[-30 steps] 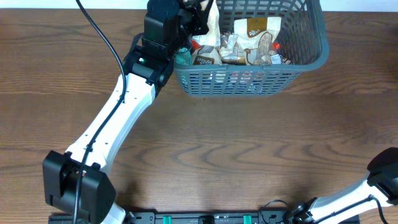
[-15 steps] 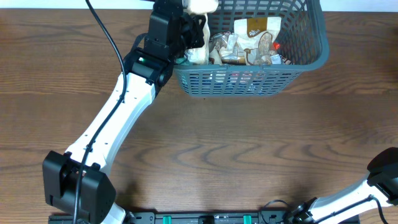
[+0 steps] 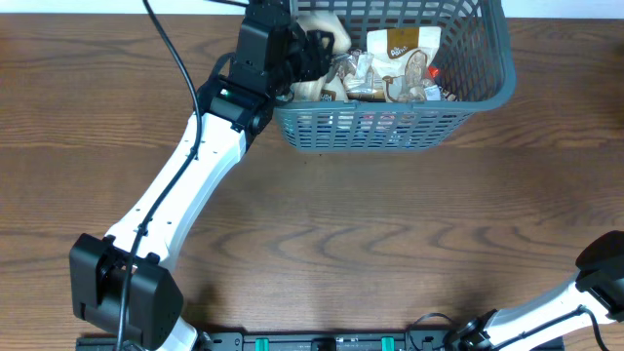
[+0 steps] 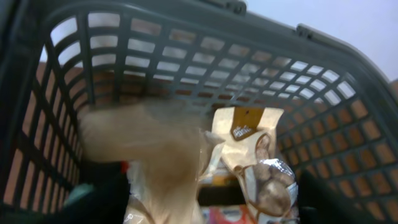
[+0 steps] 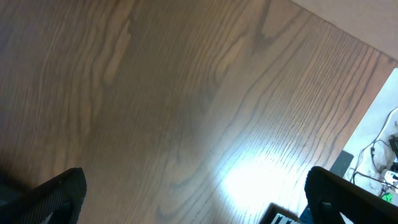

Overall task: Pack container
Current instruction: 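Carry the beige bag over the basket and drop it in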

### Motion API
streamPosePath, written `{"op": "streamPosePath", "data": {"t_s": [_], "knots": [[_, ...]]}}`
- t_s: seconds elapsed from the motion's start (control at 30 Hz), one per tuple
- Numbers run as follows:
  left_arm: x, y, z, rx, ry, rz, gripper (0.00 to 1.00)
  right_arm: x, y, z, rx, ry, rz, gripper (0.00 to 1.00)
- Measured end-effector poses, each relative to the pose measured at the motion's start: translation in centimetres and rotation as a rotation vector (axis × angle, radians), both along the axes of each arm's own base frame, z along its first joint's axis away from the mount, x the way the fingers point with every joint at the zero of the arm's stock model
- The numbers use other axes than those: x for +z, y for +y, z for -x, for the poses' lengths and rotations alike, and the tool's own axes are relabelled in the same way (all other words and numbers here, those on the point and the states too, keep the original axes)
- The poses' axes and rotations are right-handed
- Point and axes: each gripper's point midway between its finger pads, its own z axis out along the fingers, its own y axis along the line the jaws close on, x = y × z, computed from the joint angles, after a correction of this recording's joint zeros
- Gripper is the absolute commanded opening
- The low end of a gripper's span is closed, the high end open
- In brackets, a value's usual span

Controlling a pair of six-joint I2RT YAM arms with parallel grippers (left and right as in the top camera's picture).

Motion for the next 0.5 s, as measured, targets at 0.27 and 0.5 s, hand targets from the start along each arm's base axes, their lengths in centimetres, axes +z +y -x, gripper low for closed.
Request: {"op": "streamPosePath", "data": {"t_s": [0.27, 0.5], "knots": [[1.1, -0.1, -0.3, -0.008, -0.039, -0.002, 0.78, 0.0, 0.0, 0.0, 0.000, 0.000, 0.000, 0.99], [4.6, -0.2, -0.6, -0.021, -0.112, -0.007, 0.78, 0.0, 0.0, 0.0, 0.000, 0.000, 0.000, 0.99]]}}
